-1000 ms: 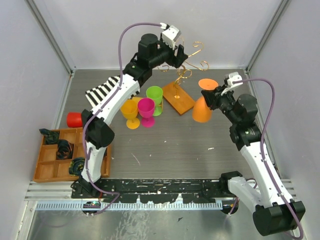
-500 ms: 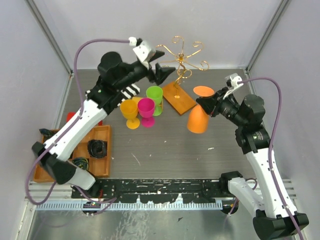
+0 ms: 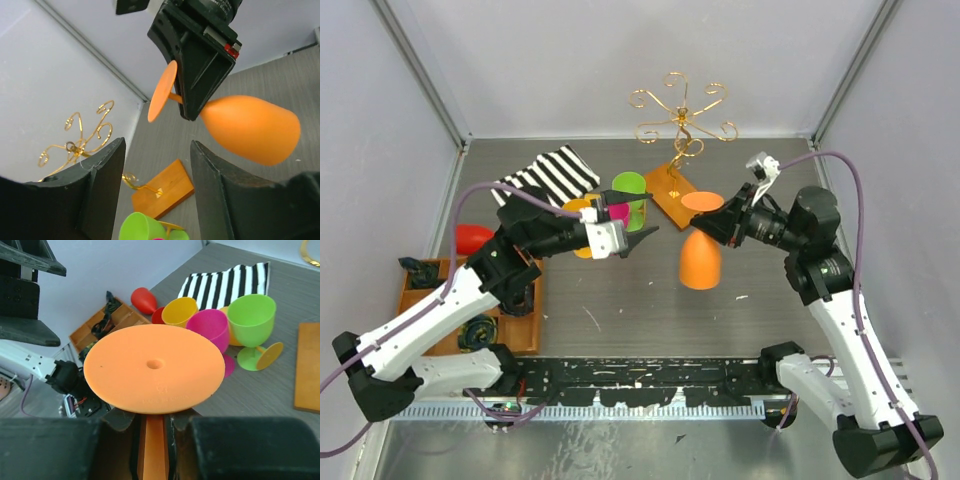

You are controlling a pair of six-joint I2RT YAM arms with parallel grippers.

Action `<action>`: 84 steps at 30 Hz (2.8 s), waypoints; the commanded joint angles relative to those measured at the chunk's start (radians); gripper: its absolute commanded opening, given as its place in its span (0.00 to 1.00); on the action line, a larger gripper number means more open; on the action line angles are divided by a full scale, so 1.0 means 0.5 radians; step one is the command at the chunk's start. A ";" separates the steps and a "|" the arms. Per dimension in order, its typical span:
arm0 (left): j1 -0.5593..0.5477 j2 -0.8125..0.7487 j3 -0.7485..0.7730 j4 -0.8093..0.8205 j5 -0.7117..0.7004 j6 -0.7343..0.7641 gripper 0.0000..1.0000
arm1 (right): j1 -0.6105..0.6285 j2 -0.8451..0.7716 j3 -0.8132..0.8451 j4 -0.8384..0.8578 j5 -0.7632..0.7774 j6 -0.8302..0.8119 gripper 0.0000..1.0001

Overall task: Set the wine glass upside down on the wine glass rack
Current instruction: Adjust the wine glass.

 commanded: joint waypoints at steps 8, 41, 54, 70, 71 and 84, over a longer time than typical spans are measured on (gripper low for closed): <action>-0.269 0.058 -0.029 -0.145 -0.532 0.712 0.58 | 0.619 0.106 0.134 0.056 0.424 -0.036 0.01; -0.356 0.118 -0.021 -0.155 -0.709 0.744 0.00 | 0.677 -0.105 -0.077 0.256 0.674 0.199 0.62; -0.355 0.099 -0.043 -0.153 -0.814 0.707 0.00 | 0.677 -0.450 -0.395 0.288 1.006 0.174 1.00; -0.355 0.112 -0.072 -0.172 -0.866 0.669 0.00 | 0.678 -0.443 -0.313 -0.153 1.181 0.492 1.00; -0.355 0.112 -0.069 -0.176 -0.867 0.670 0.00 | 0.676 -0.422 -0.287 -0.156 1.077 0.435 1.00; -0.357 0.106 -0.079 -0.189 -0.869 0.648 0.00 | 0.677 -0.330 -0.349 0.325 0.913 0.345 0.88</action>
